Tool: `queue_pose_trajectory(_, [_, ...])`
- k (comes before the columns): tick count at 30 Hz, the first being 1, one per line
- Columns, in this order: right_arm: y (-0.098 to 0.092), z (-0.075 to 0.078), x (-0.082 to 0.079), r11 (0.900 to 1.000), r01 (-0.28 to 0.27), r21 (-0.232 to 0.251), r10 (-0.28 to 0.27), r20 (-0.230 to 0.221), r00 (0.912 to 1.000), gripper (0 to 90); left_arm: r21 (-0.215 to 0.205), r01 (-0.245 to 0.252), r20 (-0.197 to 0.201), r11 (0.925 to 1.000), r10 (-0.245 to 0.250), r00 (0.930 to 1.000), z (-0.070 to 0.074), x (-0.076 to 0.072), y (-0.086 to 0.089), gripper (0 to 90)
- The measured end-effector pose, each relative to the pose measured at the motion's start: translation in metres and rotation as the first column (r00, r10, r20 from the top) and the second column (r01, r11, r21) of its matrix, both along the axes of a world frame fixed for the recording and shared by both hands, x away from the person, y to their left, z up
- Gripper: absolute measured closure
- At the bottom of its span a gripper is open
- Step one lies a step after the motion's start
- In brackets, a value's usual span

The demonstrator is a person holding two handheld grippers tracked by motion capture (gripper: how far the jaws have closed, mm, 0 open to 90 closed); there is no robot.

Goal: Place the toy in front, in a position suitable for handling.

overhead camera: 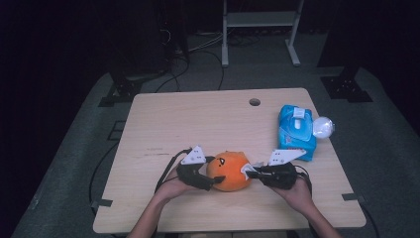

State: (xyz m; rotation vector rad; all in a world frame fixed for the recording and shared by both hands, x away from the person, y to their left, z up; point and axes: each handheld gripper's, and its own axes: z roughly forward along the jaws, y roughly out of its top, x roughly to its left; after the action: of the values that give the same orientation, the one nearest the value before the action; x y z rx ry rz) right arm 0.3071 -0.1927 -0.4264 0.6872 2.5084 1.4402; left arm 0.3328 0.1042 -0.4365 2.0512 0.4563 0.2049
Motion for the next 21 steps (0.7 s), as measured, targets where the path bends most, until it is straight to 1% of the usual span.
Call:
queue_pose_trajectory(1, [0.003, 0.002, -0.002, 1.000, -0.007, 0.002, 0.007, 0.005, 1.0000, 81.3, -0.009, 0.001, 0.002, 1.0000, -0.001, 1.0000, -0.001, 0.000, -0.001, 26.0])
queue_pose_trajectory(2, [0.008, 0.004, -0.003, 1.000, -0.024, 0.015, 0.024, 0.006, 0.9997, 81.4, -0.019, 0.008, 0.012, 0.9998, -0.007, 0.9999, -0.001, 0.000, -0.003, 26.9])
queue_pose_trajectory(3, [0.014, 0.006, -0.004, 0.999, -0.046, 0.029, 0.046, 0.008, 0.9989, 81.3, -0.016, 0.022, 0.032, 0.9996, -0.021, 0.9993, 0.000, -0.002, -0.007, 27.6])
queue_pose_trajectory(4, [0.023, 0.008, -0.006, 0.997, -0.069, 0.024, 0.069, 0.022, 0.9974, 81.3, -0.014, 0.028, 0.039, 0.9995, -0.028, 0.9988, 0.000, -0.002, -0.009, 27.8])
queue_pose_trajectory(5, [0.026, 0.009, -0.007, 0.997, -0.076, 0.017, 0.075, 0.030, 0.9967, 81.4, 0.001, 0.037, 0.060, 0.9993, -0.037, 0.9975, 0.001, -0.005, -0.013, 27.8])
queue_pose_trajectory(6, [0.033, 0.011, -0.009, 0.997, -0.082, -0.001, 0.081, 0.053, 0.9953, 81.4, 0.008, 0.037, 0.069, 0.9993, -0.037, 0.9970, 0.002, -0.005, -0.014, 27.8])
queue_pose_trajectory(7, [0.035, 0.012, -0.009, 0.997, -0.077, -0.011, 0.078, 0.065, 0.9948, 81.4, 0.002, 0.034, 0.065, 0.9994, -0.034, 0.9973, 0.002, -0.005, -0.013, 27.7])
queue_pose_trajectory(8, [0.034, 0.012, -0.008, 0.998, -0.069, -0.006, 0.069, 0.062, 0.9957, 81.4, -0.010, 0.033, 0.057, 0.9994, -0.032, 0.9979, 0.001, -0.004, -0.012, 27.5])
queue_pose_trajectory(10, [0.027, 0.011, -0.003, 0.999, -0.043, 0.013, 0.042, 0.053, 0.9977, 81.4, -0.016, 0.023, 0.055, 0.9996, -0.022, 0.9983, 0.001, -0.003, -0.010, 24.9])
queue_pose_trajectory(11, [0.023, 0.010, -0.001, 0.999, -0.032, 0.020, 0.031, 0.045, 0.9985, 81.4, -0.014, 0.007, 0.053, 0.9999, -0.006, 0.9986, 0.002, -0.002, -0.010, 21.4])
queue_pose_trajectory(13, [0.018, 0.008, 0.001, 0.999, -0.009, 0.035, 0.008, 0.035, 0.9994, 81.4, -0.015, -0.032, 0.038, 0.9994, 0.033, 0.9988, 0.004, -0.002, -0.010, 13.8])
queue_pose_trajectory(14, [0.015, 0.008, 0.002, 0.999, -0.006, 0.041, 0.005, 0.026, 0.9997, 81.4, -0.012, -0.038, 0.029, 0.9992, 0.038, 0.9988, 0.005, -0.002, -0.010, 12.5])
queue_pose_trajectory(16, [0.014, 0.006, 0.003, 0.999, -0.005, 0.048, 0.004, 0.017, 0.9998, 81.4, -0.001, -0.038, 0.005, 0.9993, 0.038, 0.9993, 0.003, -0.002, -0.011, 14.5])
queue_pose_trajectory(17, [0.015, 0.006, 0.002, 0.999, -0.004, 0.045, 0.004, 0.019, 0.9998, 81.4, -0.002, -0.026, 0.004, 0.9997, 0.026, 0.9996, 0.002, -0.002, -0.012, 17.2])
queue_pose_trajectory(19, [0.019, 0.007, -0.001, 0.999, -0.006, 0.033, 0.006, 0.027, 0.9996, 81.3, -0.007, -0.020, 0.012, 0.9998, 0.020, 0.9997, 0.001, -0.003, -0.013, 22.2])
queue_pose_trajectory(20, [0.023, 0.008, -0.003, 0.999, -0.012, 0.033, 0.011, 0.031, 0.9995, 81.3, -0.003, -0.013, 0.022, 0.9999, 0.014, 0.9997, 0.001, -0.003, -0.014, 23.4])
queue_pose_trajectory(21, [0.026, 0.009, -0.005, 0.999, -0.024, 0.034, 0.022, 0.040, 0.9989, 81.3, 0.000, 0.000, 0.040, 1.0000, 0.000, 0.9992, 0.002, -0.005, -0.016, 23.9])
